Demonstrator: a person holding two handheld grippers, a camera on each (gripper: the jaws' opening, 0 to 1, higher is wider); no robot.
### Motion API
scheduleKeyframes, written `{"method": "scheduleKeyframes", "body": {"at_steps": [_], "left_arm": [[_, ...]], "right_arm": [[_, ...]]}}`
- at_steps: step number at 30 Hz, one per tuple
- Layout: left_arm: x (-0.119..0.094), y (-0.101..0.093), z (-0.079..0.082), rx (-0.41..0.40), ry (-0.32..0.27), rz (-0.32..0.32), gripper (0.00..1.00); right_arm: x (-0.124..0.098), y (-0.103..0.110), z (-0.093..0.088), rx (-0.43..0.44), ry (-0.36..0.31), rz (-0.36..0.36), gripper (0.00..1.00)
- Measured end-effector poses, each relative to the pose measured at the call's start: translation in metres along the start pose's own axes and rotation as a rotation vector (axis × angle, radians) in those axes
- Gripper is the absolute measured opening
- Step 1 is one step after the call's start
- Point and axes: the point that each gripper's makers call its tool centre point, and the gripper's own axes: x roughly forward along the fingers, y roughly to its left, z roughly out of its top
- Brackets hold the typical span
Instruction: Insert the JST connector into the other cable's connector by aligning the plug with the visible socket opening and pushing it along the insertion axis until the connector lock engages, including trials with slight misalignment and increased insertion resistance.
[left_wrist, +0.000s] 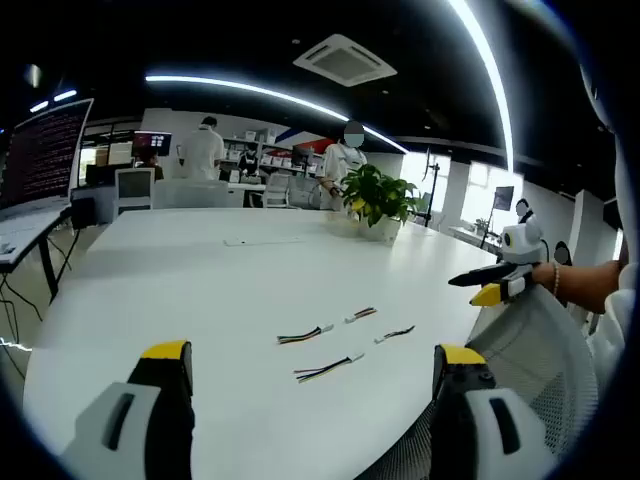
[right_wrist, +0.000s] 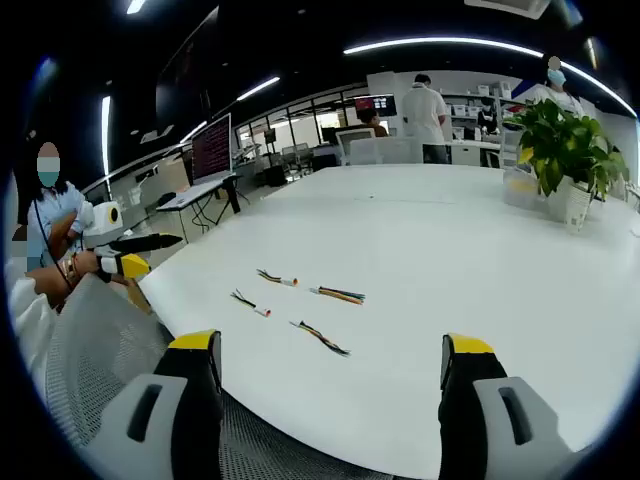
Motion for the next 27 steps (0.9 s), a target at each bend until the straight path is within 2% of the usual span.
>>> {"method": "scheduleKeyframes", "body": {"at_steps": [27], "left_arm": [[0.0008,-0.0044,-0.0043,0.001,0.012,-0.024,0.99]], "right_arm": [[0.0004,0.0018,-0.0043,0.004,0.02,0.003,0.86]]}}
